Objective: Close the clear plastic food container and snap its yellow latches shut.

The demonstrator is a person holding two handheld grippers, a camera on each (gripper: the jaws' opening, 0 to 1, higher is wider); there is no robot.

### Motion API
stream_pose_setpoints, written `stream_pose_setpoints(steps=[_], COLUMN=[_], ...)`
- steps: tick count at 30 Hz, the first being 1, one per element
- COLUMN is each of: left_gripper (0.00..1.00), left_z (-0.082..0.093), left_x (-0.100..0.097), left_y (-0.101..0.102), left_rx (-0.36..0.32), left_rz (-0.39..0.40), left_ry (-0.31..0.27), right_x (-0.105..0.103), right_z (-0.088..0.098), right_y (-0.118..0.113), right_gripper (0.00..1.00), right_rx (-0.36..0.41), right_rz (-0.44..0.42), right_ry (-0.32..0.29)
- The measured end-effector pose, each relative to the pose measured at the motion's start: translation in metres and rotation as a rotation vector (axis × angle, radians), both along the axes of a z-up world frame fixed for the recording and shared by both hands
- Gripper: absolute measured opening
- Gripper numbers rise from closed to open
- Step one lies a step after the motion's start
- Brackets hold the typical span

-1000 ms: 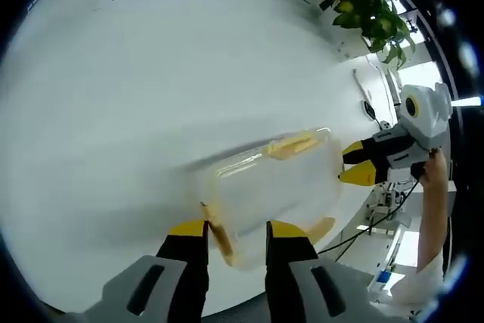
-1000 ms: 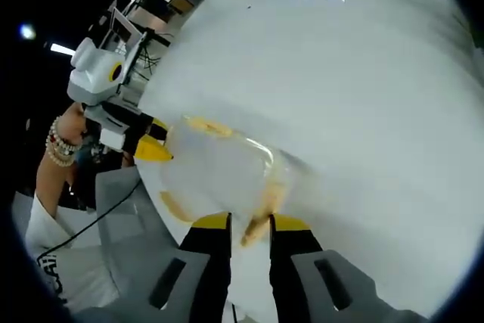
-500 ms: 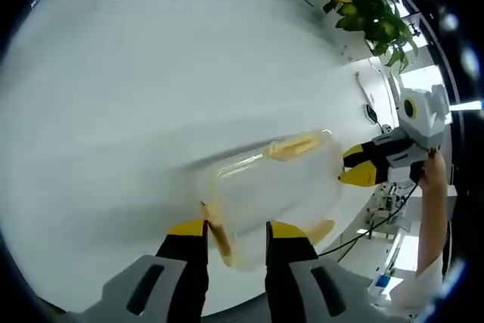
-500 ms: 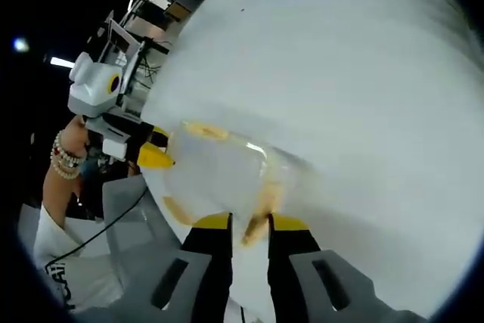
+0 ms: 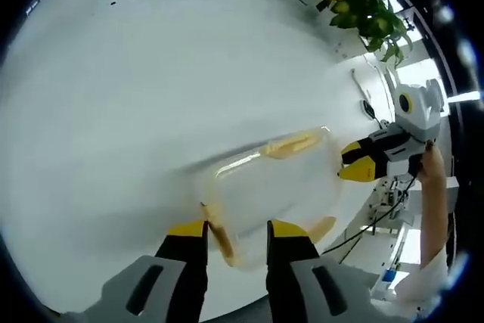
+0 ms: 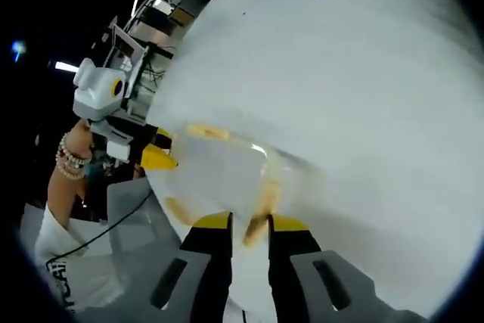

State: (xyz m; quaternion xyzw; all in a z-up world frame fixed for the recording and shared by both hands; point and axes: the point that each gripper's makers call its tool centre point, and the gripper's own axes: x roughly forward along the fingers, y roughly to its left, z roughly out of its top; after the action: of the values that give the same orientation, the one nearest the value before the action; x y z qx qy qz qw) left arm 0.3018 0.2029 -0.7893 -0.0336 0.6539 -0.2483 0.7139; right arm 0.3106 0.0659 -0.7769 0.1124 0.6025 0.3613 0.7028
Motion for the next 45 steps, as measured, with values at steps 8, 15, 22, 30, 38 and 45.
stream_pose_setpoints(steps=[8,15,22,30,38,45], left_gripper=[0.24,0.26,0.27,0.26,0.25,0.21], left_z=[0.002,0.007,0.017,0.034,0.045,0.042], left_x=[0.004,0.012,0.021,0.031,0.018,0.011], left_y=[0.004,0.006,0.003,0.005,-0.021,-0.039], left_rx=[-0.041,-0.001,0.087,0.128,-0.022,-0.06], left_rz=[-0.03,-0.145,-0.345,-0.434,-0.453,-0.526], left_ry=[-0.071,-0.199,-0.369,-0.499,-0.479,-0.505], right_x=[0.0,-0.002,0.003,-0.002,0.005,0.005], right_z=[0.002,0.001,-0.002,0.004,0.026,0.03], right_y=[0.003,0.002,-0.004,-0.009,0.01,0.04], right_gripper=[0.15,0.16,0.23,0.21,0.17,0.15], right_rx=[-0.101,-0.095,-0.182,-0.218,-0.171,-0.132], right_rz=[0.084,0.065,0.052,0.143,0.198,0.271], right_ry=[-0.111,-0.113,-0.148,-0.15,-0.229,-0.258])
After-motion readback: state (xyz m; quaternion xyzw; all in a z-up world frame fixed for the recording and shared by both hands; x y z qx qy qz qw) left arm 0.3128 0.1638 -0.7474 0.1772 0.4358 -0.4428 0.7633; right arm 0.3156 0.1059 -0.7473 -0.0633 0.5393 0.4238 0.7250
